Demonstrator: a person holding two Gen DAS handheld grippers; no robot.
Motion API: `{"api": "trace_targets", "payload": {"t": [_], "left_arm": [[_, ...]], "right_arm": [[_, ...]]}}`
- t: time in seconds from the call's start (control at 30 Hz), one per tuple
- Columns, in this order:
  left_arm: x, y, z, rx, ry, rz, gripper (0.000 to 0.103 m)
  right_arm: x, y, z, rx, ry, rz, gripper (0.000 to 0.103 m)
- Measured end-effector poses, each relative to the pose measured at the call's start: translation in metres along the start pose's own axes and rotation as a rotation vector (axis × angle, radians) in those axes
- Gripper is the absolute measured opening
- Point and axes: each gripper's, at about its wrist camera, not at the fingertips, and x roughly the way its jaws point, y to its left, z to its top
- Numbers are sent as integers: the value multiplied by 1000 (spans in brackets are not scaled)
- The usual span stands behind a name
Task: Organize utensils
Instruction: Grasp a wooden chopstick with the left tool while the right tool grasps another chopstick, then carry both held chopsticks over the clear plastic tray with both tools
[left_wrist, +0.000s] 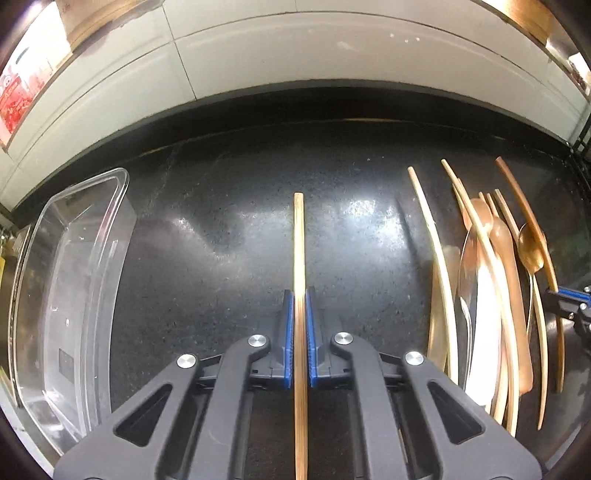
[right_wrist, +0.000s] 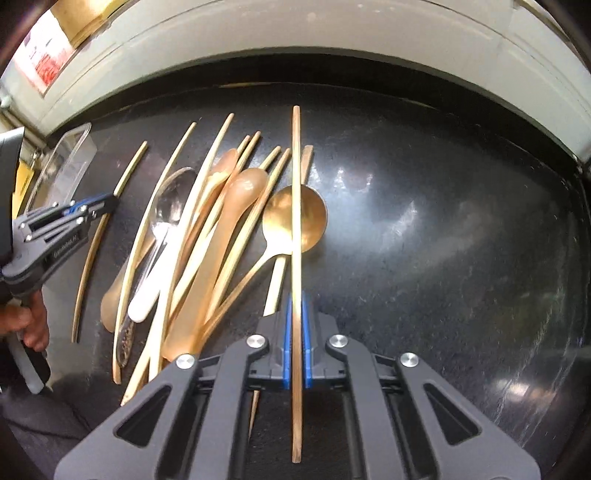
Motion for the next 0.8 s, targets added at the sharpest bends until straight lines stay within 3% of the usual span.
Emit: {"api": "trace_targets", "payload": {"t": [0.33, 0.67, 0.8], "left_arm": [[-77, 24, 19, -63, -71, -45, 6], [-163, 55, 7, -130, -134, -55, 6], [-184, 74, -3, -161, -151, -44, 6]], "right_arm": [[-85, 9, -7, 52, -146, -8, 6], [-158, 69, -15, 2, -223, 27, 6], [-167, 94, -19, -24, -230, 44, 6]]}}
